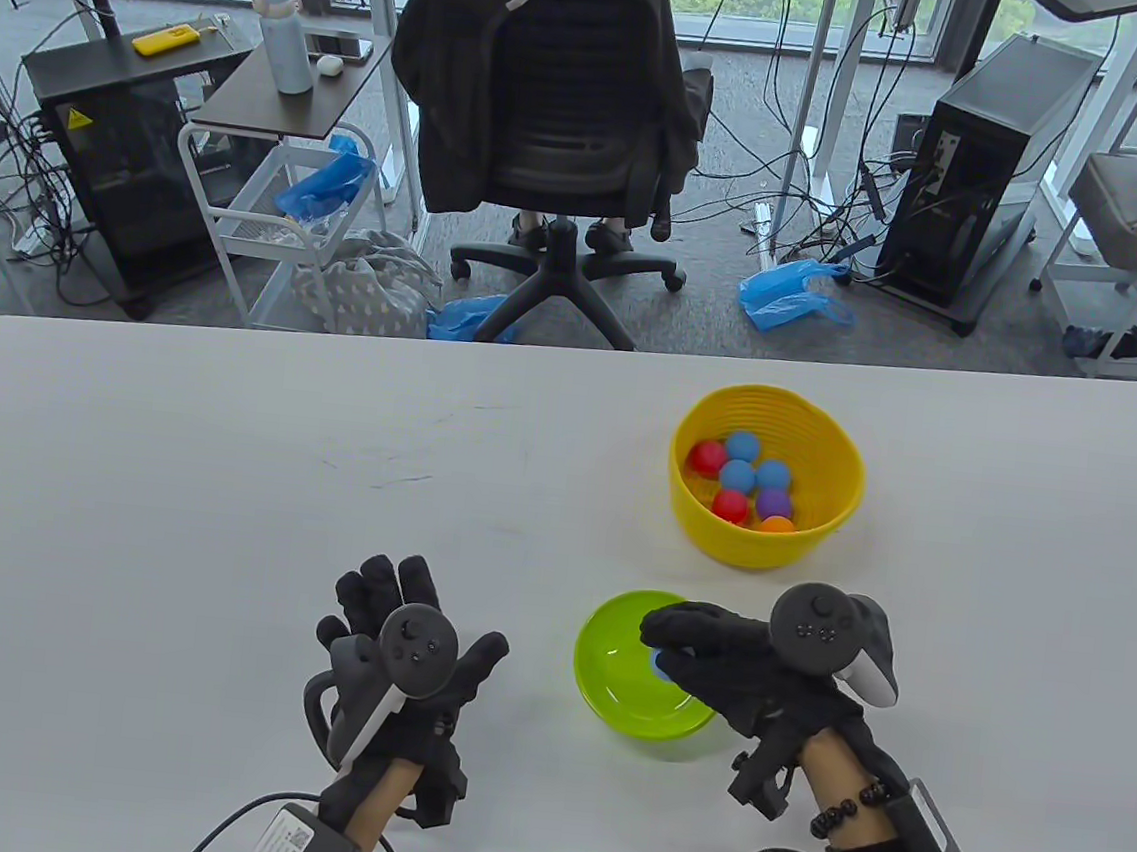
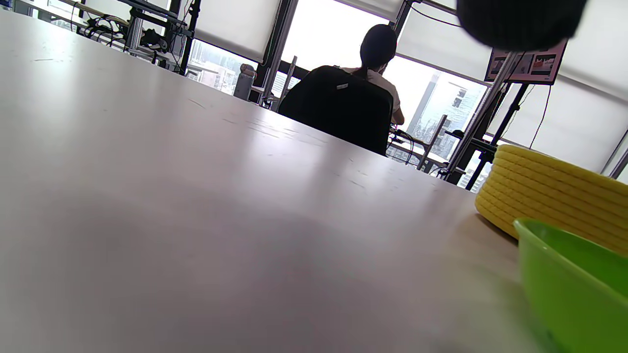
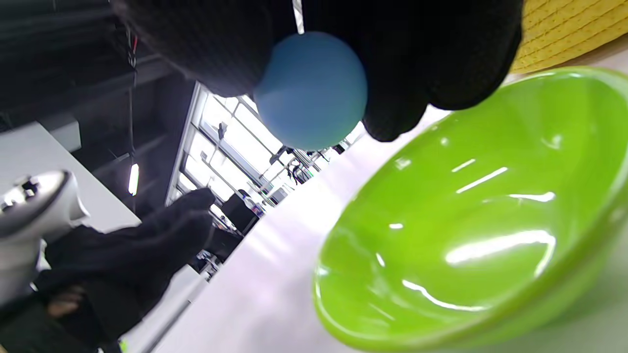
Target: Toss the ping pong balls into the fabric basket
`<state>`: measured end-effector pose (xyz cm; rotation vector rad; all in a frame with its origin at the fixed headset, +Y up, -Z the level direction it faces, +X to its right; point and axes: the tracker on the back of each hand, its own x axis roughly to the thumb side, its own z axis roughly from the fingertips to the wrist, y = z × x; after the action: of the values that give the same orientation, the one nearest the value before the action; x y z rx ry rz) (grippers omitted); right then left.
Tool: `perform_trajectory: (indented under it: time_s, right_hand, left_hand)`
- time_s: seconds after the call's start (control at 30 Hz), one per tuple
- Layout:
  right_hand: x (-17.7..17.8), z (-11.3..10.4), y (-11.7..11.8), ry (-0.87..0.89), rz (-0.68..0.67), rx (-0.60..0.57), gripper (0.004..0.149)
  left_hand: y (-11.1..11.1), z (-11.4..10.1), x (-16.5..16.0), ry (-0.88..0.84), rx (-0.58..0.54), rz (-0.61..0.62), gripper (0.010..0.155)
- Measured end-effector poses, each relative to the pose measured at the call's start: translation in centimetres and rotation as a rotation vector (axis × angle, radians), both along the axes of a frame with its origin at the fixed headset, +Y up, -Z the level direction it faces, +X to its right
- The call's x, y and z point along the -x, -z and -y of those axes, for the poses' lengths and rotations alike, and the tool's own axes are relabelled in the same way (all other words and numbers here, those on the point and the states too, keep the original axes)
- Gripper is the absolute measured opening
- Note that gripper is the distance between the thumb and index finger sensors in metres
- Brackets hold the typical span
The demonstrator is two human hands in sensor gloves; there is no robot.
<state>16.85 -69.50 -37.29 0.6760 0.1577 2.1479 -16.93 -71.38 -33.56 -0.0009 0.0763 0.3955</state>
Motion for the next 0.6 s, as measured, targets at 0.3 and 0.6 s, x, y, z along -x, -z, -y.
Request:
perform_trajectory:
  time_s: [0.3,0.6]
  right_hand:
    - [-3.8,-0.3,0.9,0.313,0.065,0.07,0.05]
    - [-8.3,1.0,2.6,0.622,0.248,0.209,0.051]
  left_hand:
    - [0.0,0.0,0.1,-0.005,0.001,-0.001,0.104]
    - [0.0,-0.1,0.2,-0.002,0.005,-0.008,0.104]
